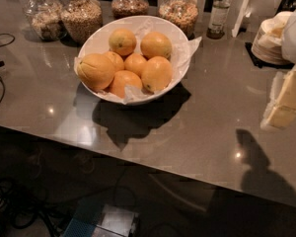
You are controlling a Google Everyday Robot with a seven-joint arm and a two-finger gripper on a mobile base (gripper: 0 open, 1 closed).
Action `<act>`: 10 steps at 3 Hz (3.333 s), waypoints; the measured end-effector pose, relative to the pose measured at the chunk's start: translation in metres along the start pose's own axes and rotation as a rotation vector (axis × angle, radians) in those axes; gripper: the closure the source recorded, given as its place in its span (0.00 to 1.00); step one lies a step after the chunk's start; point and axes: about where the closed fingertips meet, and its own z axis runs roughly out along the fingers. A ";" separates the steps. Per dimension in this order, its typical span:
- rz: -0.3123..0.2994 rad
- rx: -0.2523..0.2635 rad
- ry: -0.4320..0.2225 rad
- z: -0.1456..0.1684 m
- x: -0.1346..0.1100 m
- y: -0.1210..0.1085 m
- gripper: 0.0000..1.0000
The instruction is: Pick orange from white bowl
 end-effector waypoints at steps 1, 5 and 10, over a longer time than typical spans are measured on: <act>-0.090 -0.054 -0.076 0.017 -0.042 0.000 0.00; -0.305 -0.277 -0.327 0.107 -0.238 -0.024 0.00; -0.436 -0.380 -0.400 0.134 -0.360 0.014 0.00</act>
Offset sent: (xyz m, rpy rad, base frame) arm 0.0487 0.1622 -0.0228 0.2294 0.0887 0.4198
